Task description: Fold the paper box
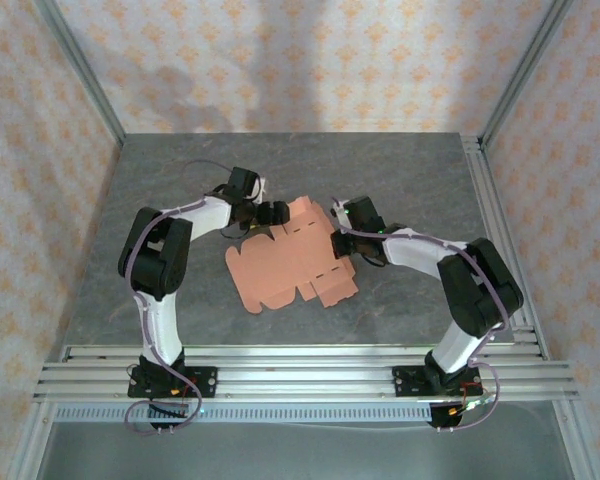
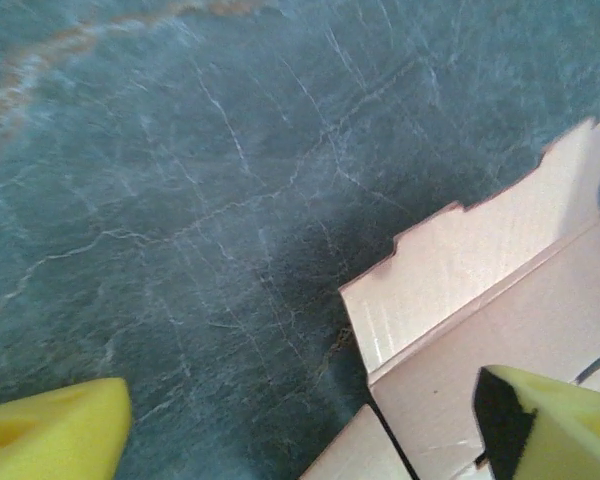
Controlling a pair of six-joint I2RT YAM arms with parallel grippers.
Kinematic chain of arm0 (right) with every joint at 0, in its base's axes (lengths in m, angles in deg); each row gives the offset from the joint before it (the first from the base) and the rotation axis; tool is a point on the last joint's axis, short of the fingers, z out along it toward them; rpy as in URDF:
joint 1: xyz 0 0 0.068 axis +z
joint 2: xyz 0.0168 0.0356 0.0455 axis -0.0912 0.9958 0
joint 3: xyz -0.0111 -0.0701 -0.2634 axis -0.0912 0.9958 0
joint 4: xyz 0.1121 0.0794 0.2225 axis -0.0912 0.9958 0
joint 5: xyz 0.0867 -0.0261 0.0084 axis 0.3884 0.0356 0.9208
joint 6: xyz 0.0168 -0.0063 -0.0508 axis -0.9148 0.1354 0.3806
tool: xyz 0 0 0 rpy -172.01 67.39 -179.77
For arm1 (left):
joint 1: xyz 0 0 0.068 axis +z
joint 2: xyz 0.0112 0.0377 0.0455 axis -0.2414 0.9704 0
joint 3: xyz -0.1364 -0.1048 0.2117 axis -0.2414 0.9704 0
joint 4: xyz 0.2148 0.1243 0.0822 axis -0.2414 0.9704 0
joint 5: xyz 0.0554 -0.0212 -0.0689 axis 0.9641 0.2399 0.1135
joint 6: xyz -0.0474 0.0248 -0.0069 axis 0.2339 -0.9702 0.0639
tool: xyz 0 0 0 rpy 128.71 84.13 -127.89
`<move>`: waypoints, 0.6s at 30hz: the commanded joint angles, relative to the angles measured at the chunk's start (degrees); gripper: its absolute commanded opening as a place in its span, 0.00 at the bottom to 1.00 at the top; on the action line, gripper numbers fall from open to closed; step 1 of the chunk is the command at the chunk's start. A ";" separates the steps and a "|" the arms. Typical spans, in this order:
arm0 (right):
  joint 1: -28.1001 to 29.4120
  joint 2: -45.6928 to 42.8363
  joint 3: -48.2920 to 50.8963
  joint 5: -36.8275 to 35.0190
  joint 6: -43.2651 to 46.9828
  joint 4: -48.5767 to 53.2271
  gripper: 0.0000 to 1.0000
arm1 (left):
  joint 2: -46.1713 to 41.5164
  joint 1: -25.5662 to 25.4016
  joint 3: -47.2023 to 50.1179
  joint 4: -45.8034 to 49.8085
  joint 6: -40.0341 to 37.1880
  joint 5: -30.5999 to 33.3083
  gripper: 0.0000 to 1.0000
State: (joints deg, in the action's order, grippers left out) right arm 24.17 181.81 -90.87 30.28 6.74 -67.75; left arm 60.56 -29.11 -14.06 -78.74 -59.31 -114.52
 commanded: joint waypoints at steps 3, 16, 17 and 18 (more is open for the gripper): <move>-0.45 -0.75 -0.03 -0.25 -0.53 -1.92 0.00 | 0.20 -0.01 -1.12 -0.13 -0.39 -6.95 0.70; -0.56 0.73 -0.64 -2.09 -1.07 -1.81 0.00 | -1.48 -0.14 -0.44 -1.75 -1.05 -11.73 0.51; -0.58 0.80 -0.64 -2.41 -1.08 -1.69 0.00 | -1.85 -0.32 -0.57 -1.27 -2.16 -12.56 0.51; -0.58 0.96 -0.72 -2.61 -1.13 -1.56 0.00 | -2.20 -0.56 -0.86 -0.35 -3.51 -12.84 0.51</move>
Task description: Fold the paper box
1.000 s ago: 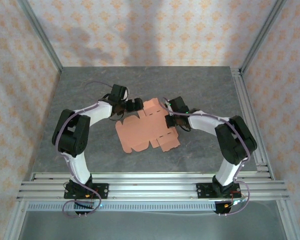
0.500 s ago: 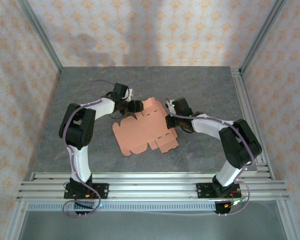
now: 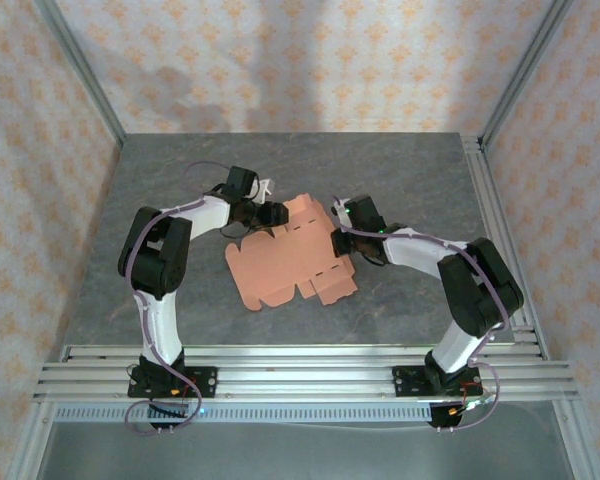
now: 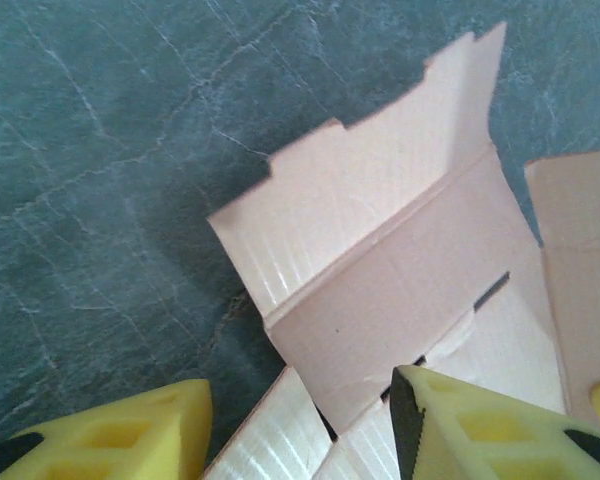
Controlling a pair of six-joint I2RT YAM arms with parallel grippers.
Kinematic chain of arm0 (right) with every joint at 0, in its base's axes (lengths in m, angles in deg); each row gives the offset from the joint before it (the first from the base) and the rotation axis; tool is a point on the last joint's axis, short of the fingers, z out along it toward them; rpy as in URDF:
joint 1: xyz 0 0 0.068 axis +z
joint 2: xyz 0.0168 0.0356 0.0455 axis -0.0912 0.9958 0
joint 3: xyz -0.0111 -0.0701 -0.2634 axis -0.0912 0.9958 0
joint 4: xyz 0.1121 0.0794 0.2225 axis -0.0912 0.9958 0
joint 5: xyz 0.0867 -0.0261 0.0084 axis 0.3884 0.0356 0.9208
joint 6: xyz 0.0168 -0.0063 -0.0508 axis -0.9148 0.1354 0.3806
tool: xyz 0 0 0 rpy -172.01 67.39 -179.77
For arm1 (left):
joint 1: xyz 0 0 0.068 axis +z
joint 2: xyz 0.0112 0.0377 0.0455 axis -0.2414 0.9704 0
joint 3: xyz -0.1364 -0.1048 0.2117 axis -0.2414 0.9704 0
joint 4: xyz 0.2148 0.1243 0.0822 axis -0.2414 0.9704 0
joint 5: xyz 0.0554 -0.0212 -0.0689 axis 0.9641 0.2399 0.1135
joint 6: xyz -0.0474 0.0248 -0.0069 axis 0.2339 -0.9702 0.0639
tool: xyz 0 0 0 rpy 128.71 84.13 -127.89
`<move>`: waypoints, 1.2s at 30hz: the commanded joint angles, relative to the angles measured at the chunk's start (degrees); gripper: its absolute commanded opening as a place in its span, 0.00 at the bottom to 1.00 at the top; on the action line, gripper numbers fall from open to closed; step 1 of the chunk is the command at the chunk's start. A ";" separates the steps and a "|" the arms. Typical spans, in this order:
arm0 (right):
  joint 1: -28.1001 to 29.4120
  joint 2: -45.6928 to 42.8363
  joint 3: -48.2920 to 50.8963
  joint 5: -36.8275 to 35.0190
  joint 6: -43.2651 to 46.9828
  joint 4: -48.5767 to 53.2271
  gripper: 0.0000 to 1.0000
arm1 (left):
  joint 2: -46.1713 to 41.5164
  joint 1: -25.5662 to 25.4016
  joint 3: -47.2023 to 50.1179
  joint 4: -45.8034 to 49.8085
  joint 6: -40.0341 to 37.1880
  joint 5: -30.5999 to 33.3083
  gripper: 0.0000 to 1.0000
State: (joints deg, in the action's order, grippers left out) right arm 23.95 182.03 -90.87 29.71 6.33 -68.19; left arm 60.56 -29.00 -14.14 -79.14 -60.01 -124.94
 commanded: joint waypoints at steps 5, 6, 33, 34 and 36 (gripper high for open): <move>-0.31 1.13 -1.32 -2.76 -0.67 -0.63 0.00 | -3.99 -2.52 -1.44 4.20 -8.09 -2.68 0.51; -0.33 1.20 -1.47 -2.95 -0.58 -0.55 0.00 | -4.11 -2.88 -1.57 4.82 -8.68 -2.68 0.51; 0.42 3.72 -3.21 -7.03 0.61 1.83 0.00 | 1.39 -6.06 4.30 3.51 -4.55 1.55 0.45; 0.80 3.74 -3.36 -7.47 1.07 2.11 0.00 | 1.92 -6.07 4.11 3.98 -4.50 2.82 0.46; 1.53 4.10 -3.62 -8.66 1.74 2.71 0.00 | 2.59 -6.07 4.00 4.33 -4.39 4.23 0.46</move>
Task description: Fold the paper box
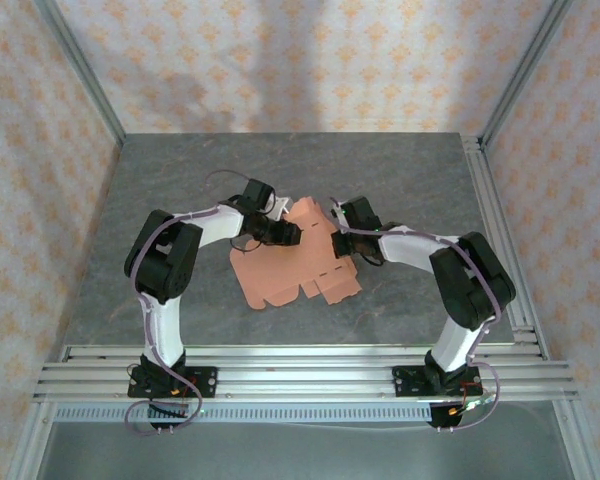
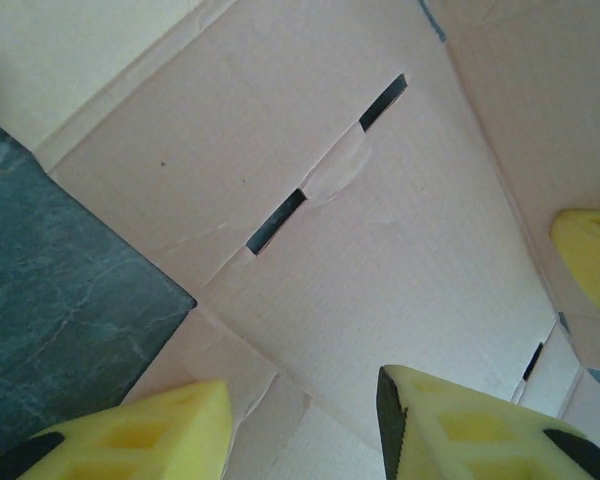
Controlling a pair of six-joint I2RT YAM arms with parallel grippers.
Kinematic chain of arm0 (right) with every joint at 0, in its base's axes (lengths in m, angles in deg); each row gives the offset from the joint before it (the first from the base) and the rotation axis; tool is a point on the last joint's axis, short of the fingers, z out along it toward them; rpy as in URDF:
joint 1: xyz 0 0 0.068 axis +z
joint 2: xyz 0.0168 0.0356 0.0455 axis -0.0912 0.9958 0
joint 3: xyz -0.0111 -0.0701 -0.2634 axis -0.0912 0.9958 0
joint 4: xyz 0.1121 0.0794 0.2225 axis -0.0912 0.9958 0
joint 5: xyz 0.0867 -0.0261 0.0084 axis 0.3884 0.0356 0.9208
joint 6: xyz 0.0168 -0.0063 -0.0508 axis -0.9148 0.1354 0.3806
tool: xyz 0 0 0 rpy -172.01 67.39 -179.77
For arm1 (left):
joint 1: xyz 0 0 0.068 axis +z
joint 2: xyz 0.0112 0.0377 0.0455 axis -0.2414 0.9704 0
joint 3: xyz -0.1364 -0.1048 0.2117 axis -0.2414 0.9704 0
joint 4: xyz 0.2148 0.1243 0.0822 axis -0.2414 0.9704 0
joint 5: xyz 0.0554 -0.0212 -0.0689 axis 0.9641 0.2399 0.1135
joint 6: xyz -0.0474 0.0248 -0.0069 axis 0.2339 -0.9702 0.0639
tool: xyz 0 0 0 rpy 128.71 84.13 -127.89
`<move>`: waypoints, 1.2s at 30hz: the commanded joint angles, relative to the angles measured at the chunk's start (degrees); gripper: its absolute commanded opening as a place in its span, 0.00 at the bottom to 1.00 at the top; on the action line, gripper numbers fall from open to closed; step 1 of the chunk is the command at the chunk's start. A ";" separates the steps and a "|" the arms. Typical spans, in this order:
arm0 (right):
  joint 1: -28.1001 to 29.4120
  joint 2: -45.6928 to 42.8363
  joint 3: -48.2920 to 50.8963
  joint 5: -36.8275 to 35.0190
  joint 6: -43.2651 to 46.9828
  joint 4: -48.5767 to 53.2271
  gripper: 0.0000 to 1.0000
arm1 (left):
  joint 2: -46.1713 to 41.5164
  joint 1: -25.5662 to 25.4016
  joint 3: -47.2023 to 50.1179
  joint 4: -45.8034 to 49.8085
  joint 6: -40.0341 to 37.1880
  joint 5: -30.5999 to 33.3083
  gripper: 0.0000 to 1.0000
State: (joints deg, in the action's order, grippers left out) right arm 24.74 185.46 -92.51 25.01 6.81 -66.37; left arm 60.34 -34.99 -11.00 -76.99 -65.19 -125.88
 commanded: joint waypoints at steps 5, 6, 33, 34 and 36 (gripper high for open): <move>2.07 1.33 -2.17 -6.00 2.27 1.51 0.00 | 3.70 -0.18 0.93 1.83 1.66 6.40 0.48; 2.15 1.37 -2.17 -6.48 2.35 1.56 0.00 | 3.19 -0.17 1.06 1.37 1.74 6.06 0.48; 4.02 -3.20 3.46 -5.81 6.21 -8.50 0.00 | 9.82 0.64 -35.44 19.12 2.48 2.96 0.78; 4.18 -3.05 3.46 -5.92 6.40 -8.53 0.00 | 10.98 0.63 -37.12 20.17 2.48 2.56 0.76; 4.51 -2.86 3.37 -6.25 6.82 -8.37 0.00 | 13.31 0.47 -40.49 22.15 2.05 1.23 0.73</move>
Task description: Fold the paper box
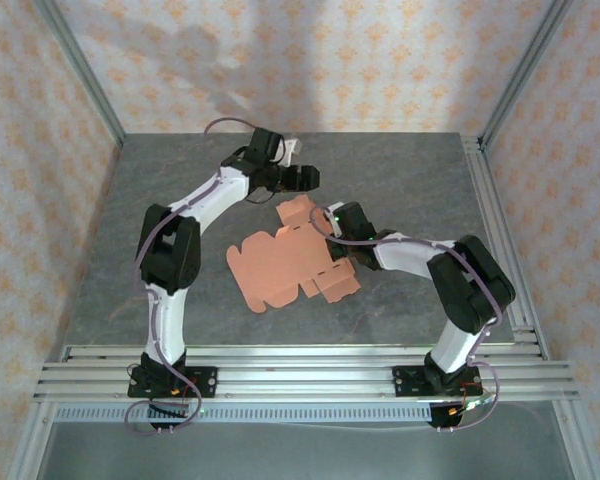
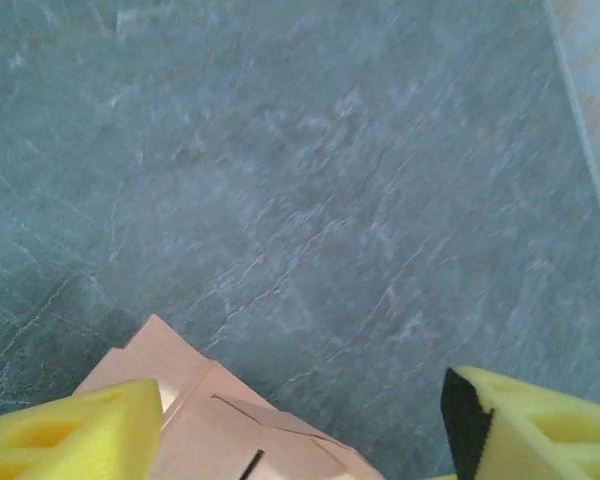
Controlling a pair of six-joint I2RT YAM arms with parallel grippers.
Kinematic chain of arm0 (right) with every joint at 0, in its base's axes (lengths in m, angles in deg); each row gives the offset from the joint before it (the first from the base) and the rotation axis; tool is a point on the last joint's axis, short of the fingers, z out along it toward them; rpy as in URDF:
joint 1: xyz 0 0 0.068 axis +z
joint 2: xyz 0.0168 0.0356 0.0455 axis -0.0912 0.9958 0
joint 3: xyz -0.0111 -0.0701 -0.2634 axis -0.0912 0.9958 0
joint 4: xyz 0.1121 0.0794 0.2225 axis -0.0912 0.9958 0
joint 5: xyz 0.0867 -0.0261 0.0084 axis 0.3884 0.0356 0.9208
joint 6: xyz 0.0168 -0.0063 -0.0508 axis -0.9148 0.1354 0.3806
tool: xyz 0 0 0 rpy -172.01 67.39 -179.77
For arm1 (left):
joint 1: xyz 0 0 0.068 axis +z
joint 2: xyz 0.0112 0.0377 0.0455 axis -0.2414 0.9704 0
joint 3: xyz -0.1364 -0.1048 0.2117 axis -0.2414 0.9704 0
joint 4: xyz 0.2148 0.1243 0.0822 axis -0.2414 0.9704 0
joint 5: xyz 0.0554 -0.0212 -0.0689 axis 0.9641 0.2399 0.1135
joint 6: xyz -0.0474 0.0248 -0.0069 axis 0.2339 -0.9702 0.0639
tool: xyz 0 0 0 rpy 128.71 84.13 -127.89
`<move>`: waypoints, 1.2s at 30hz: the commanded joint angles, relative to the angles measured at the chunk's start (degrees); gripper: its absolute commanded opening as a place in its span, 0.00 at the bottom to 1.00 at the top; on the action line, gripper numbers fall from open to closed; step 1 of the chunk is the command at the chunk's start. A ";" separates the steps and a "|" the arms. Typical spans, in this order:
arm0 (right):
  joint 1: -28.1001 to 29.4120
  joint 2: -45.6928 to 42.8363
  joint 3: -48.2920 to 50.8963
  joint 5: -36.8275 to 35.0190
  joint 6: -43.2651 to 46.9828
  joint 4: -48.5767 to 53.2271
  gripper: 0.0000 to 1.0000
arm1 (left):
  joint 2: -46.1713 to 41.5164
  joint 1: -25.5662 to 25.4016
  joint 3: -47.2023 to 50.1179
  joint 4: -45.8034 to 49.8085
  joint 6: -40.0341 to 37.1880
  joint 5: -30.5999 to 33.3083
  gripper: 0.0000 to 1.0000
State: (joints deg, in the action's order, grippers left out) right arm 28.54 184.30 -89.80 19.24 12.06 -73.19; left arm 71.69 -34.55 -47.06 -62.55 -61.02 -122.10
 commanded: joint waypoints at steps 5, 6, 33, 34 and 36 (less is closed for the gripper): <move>0.88 -1.34 0.39 -0.92 1.52 -1.21 0.00 | 6.08 -0.90 -11.04 12.61 -3.11 -4.21 0.68; 0.93 -1.23 0.24 -1.12 1.53 -1.06 0.00 | 6.50 -1.16 -11.70 13.12 -3.22 -4.65 0.67; 0.98 0.22 -0.48 -1.92 0.88 -1.37 0.00 | 0.27 -4.49 0.41 6.00 8.02 -10.31 0.50; 0.92 0.23 -0.48 -1.95 0.90 -1.42 0.00 | 0.49 -4.72 0.22 6.22 8.41 -10.26 0.50; 0.91 0.23 -0.57 -1.90 0.90 -1.49 0.00 | 0.84 -5.05 0.14 6.06 9.41 -9.80 0.49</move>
State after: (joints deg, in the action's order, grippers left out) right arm 29.13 184.33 -89.80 17.91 12.73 -73.39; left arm 75.16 -38.77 -46.56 -54.94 -54.83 -130.69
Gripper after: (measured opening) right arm 0.047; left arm 0.493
